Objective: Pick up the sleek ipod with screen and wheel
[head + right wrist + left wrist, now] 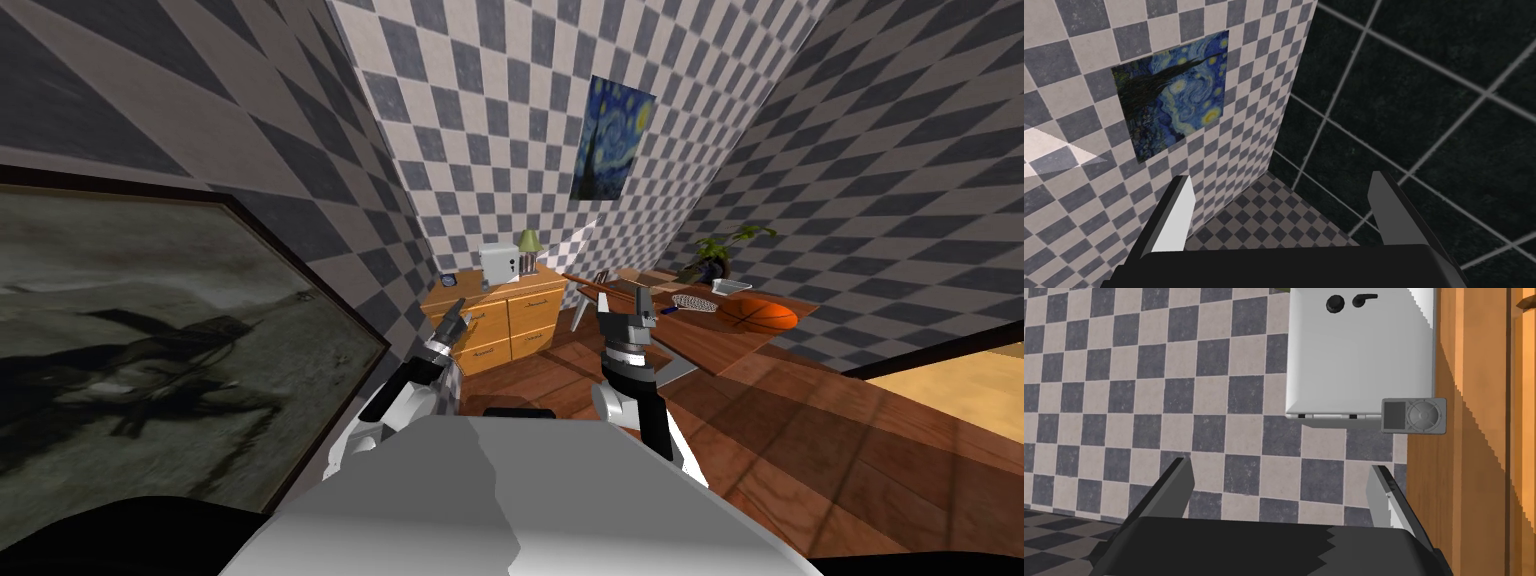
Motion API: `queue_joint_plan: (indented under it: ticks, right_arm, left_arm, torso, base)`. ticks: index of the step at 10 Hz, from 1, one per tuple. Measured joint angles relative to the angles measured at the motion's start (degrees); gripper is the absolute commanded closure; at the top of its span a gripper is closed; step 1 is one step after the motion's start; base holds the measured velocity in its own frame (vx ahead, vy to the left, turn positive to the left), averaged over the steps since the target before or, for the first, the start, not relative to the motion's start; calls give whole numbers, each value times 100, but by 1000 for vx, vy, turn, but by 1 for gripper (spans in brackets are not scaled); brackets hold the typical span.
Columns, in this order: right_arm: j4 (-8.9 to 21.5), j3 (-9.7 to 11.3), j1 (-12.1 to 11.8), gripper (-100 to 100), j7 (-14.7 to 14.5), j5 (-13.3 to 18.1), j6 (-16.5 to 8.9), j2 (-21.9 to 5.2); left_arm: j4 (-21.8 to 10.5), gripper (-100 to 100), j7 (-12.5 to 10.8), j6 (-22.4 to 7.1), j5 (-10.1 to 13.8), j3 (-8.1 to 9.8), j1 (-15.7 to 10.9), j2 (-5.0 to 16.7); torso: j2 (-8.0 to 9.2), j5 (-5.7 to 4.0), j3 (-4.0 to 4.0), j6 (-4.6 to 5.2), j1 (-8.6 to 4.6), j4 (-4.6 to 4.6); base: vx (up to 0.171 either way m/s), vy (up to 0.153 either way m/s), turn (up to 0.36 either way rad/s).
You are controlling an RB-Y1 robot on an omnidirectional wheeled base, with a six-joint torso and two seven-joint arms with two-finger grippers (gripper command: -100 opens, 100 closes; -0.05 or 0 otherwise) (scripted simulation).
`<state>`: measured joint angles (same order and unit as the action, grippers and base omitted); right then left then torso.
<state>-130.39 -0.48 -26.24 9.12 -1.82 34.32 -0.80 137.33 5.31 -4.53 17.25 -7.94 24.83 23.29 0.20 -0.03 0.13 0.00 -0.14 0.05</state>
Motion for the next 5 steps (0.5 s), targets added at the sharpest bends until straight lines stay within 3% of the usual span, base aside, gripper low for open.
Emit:
queue_joint_plan:
  ticks: [5]
  right_arm:
    - [0,0,-1,0,0,0,0,0]
  left_arm:
    - [4,-100,49,-724,299,25,-99,637]
  torso:
    - [-28,2,-17,1,8,-7]
  base:
    - [6,-20,-50]
